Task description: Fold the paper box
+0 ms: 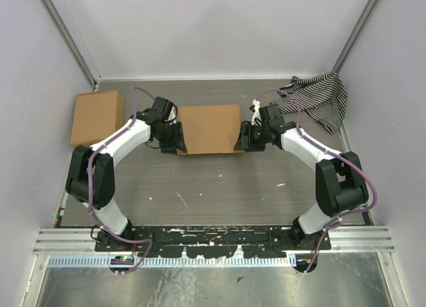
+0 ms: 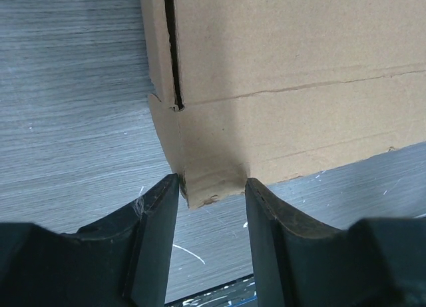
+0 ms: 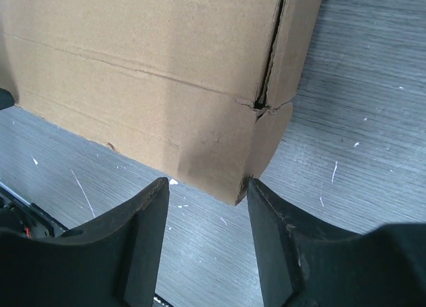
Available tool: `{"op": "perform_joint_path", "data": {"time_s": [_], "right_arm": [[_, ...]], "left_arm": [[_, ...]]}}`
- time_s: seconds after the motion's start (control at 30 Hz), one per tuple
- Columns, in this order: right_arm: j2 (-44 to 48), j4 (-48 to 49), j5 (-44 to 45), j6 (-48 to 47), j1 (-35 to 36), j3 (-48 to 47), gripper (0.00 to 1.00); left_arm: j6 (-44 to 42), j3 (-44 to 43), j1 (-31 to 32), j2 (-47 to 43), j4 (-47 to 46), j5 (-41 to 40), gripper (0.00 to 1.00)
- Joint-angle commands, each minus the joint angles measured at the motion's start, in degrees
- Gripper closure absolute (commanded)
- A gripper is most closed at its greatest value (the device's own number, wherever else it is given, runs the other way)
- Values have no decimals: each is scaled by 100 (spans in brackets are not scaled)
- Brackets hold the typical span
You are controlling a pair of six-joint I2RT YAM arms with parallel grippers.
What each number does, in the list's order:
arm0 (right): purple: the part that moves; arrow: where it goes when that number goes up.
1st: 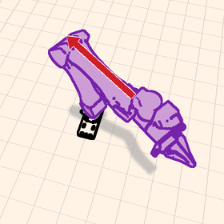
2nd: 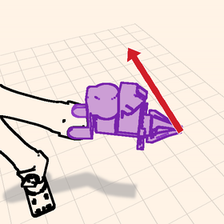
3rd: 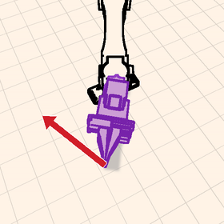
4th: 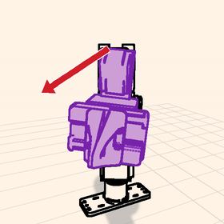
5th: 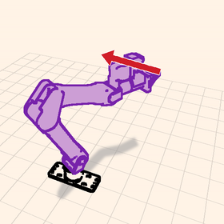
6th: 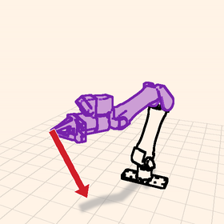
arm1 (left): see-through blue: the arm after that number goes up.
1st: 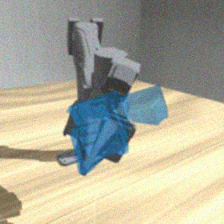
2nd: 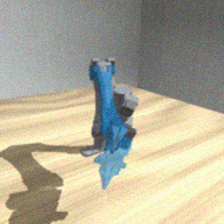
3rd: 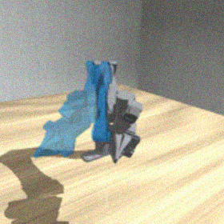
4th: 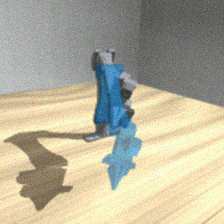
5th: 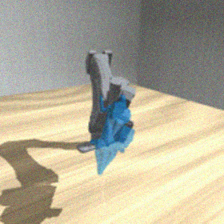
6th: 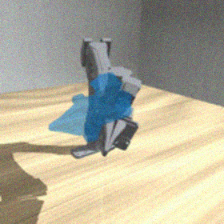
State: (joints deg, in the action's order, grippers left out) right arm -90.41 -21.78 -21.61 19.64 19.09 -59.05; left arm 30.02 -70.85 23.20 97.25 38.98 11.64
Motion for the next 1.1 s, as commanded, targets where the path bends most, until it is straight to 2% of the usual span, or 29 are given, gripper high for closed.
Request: {"op": "perform_joint_path", "data": {"time_s": [0.0, 0.23, 0.6, 0.77, 1.07], "right_arm": [[65, 466, -30, -65, 31, 36, 44], [-34, 712, -295, 89, 42, 182, 45], [94, 490, -393, 152, 37, 46, 46], [106, 452, -442, 211, 42, -13, 49], [349, 201, -313, 217, 42, -36, 50]], "left_arm": [[-93, -115, 18, -83, 54, -69, 49], [-56, -126, 20, -41, -11, 107, 50], [32, -165, 18, -190, 22, 374, 55], [31, -135, 19, -273, 49, 419, 59], [43, -75, 22, -517, 199, 444, 59]]}}
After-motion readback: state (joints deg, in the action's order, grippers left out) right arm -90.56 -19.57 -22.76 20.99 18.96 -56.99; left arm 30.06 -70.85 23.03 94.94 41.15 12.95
